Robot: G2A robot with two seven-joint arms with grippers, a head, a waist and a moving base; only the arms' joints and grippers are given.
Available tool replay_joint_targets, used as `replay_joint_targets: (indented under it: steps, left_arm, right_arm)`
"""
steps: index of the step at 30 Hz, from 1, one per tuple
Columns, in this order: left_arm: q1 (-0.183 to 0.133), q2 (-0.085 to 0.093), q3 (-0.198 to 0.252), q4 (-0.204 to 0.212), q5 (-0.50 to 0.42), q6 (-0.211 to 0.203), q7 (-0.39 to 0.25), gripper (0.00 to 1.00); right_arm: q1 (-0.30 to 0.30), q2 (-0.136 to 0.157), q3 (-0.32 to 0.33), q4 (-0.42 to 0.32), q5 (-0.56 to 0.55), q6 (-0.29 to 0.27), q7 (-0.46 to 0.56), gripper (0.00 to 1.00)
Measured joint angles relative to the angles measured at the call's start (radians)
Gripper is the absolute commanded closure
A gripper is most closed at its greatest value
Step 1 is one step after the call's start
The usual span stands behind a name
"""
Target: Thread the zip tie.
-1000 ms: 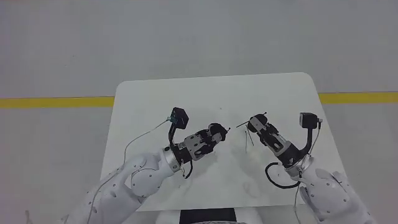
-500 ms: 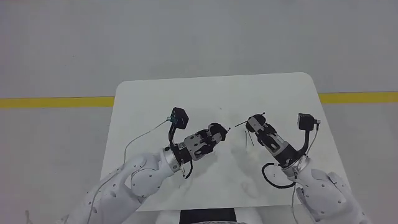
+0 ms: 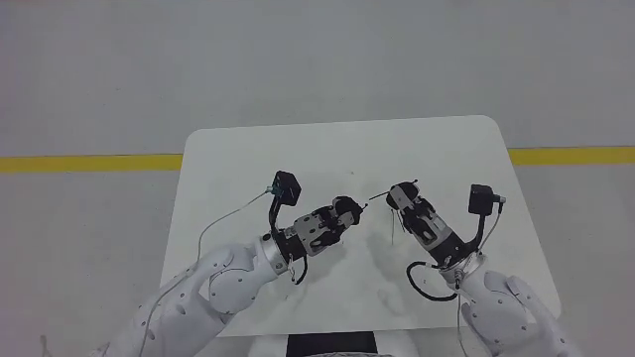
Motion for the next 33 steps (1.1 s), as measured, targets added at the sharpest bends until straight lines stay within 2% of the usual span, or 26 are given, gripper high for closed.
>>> replay_joint_targets:
  steps: [12, 18, 25, 33]
  left_arm:
    - [0.0, 0.0, 0.0, 0.0, 0.0, 0.0, 0.0, 1.0]
    - [0.0, 0.0, 0.0, 0.0, 0.0, 0.0, 0.0, 1.0]
    - [0.0, 0.0, 0.0, 0.0, 0.0, 0.0, 0.0, 1.0]
    - [0.0, 0.0, 0.0, 0.0, 0.0, 0.0, 0.0, 1.0]
  right_arm:
    - [0.0, -0.002, 0.016, 0.016, 0.005, 0.0, -0.004, 1.0]
    - [-0.021, 0.004, 0.046, -0.021, 0.014, 0.0, -0.007, 1.0]
    - [-0.018, 0.03, 0.073, -0.037, 0.014, 0.0, -0.01, 1.0]
    - [0.01, 0.08, 0.088, -0.035, 0.05, 0.0, 0.012, 1.0]
